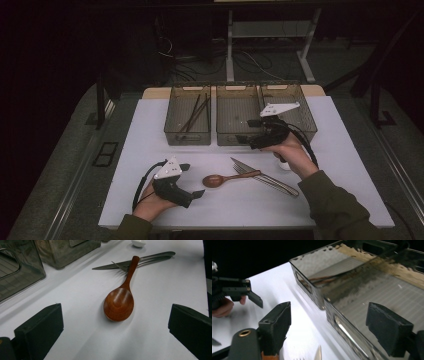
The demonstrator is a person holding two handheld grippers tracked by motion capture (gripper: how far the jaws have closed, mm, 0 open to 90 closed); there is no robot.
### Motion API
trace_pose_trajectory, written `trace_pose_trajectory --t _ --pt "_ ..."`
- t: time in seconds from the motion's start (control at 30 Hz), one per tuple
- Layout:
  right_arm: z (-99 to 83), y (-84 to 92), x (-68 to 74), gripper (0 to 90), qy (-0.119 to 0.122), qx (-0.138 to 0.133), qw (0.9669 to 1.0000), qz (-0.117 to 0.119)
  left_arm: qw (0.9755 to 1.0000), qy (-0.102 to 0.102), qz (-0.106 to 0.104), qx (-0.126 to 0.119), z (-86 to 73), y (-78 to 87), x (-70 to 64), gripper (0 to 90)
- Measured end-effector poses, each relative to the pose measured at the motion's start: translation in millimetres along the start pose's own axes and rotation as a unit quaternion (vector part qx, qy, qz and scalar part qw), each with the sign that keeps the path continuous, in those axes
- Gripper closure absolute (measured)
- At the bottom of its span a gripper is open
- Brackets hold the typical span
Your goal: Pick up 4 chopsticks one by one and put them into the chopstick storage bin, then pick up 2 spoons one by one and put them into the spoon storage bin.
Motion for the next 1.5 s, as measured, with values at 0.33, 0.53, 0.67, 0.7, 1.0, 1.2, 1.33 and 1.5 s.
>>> trace_pose_trajectory --t 0.33,0.53,0.67,0.7,1.0,1.2,1.33,1.5 --pt "-39.9 29.1 -6.3 18.3 0.003 0.009 0.9997 -0.023 1.0000 0.001 0.002 0.000 0.0 0.2 0.1 0.0" --pt "-55.2 45.8 -5.5 18.3 0.005 0.017 0.9991 -0.038 1.0000 0.000 0.003 0.000 0.3 1.4 -0.4 0.0" --pt "-65.4 57.6 -6.5 18.3 -0.006 0.015 0.9990 -0.041 1.0000 -0.001 0.003 -0.001 0.6 1.4 -1.0 0.0" --pt "-68.1 60.4 -6.8 18.3 -0.006 0.014 0.9990 -0.043 1.0000 0.000 0.003 -0.002 0.7 1.3 -1.0 0.0" --pt "-94.4 82.8 -11.5 18.3 -0.025 0.000 0.9975 -0.067 1.0000 0.000 0.004 -0.002 0.7 1.8 -0.5 0.0" --pt "-112.1 93.6 -10.4 18.3 -0.028 -0.006 0.9963 -0.081 1.0000 -0.001 0.006 -0.003 1.3 2.2 -1.0 0.0" --pt "-122.3 97.2 -8.4 16.2 -0.024 0.006 0.9950 -0.097 1.0000 -0.001 0.007 0.002 1.2 1.7 -0.8 0.0" --pt "-134.5 102.0 -7.2 16.2 -0.035 0.002 0.9938 -0.106 1.0000 0.002 0.008 -0.001 2.0 1.4 -0.5 0.0"
Point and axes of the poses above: each handheld gripper's, and its own axes: y roughly backward along the jaws, z roughly out of its top, x roughly to its left, the point moved 2 cm from there along -y, roughly forward along the jaws, and after that the axes turned 5 degrees about -z, right-handed, at the moved point
